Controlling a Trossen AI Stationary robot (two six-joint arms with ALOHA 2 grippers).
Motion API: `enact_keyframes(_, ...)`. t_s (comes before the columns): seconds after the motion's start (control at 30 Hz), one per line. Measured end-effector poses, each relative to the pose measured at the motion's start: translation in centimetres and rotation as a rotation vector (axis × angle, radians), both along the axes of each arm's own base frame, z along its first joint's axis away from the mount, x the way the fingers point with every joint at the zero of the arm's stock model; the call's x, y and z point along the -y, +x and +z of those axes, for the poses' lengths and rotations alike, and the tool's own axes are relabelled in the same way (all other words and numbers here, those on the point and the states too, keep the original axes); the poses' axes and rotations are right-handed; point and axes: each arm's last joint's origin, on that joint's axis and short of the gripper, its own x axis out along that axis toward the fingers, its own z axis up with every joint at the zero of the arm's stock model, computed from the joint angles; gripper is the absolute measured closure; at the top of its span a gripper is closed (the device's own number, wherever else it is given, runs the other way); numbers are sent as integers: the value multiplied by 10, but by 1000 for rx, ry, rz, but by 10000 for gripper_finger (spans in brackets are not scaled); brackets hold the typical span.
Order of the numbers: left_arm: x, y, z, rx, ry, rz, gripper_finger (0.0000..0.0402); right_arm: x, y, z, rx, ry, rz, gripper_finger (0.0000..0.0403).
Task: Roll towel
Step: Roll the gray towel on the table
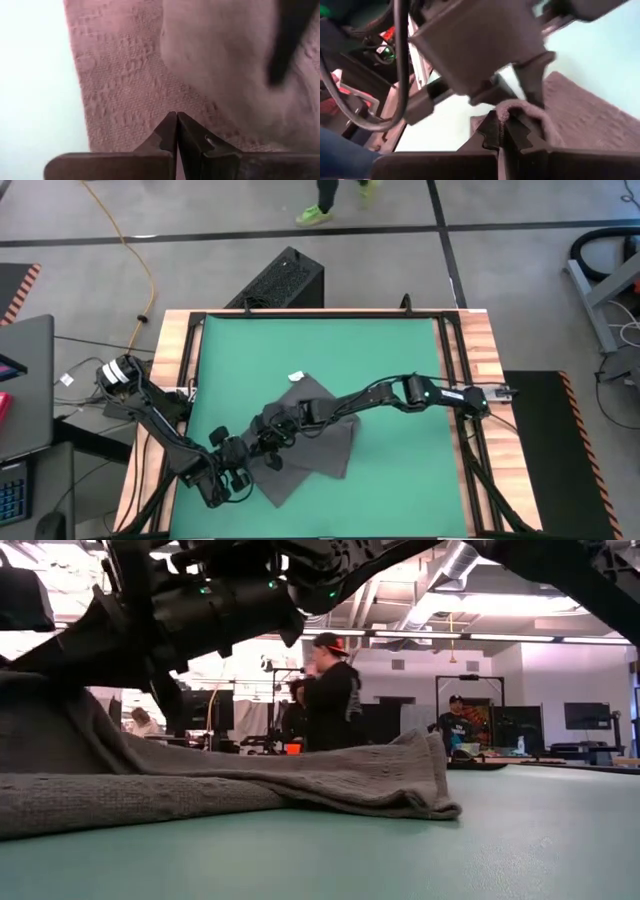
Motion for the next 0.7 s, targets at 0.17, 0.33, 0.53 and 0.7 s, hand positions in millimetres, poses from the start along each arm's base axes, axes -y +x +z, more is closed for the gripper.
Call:
enact_keyframes(0.17,0,0,0,10,5,3,401,5,2,3,25,-11,6,385)
enact_keyframes(0.33,2,3,-5,19,-1,8,401,12,3,5,41,-13,-6,385)
enact_keyframes(0.53,9,8,-12,39,-30,0,401,5,2,5,56,-52,-15,357)
enact_keyframes(0.7,7,6,-8,14,-52,4,401,4,2,3,42,-75,-26,293)
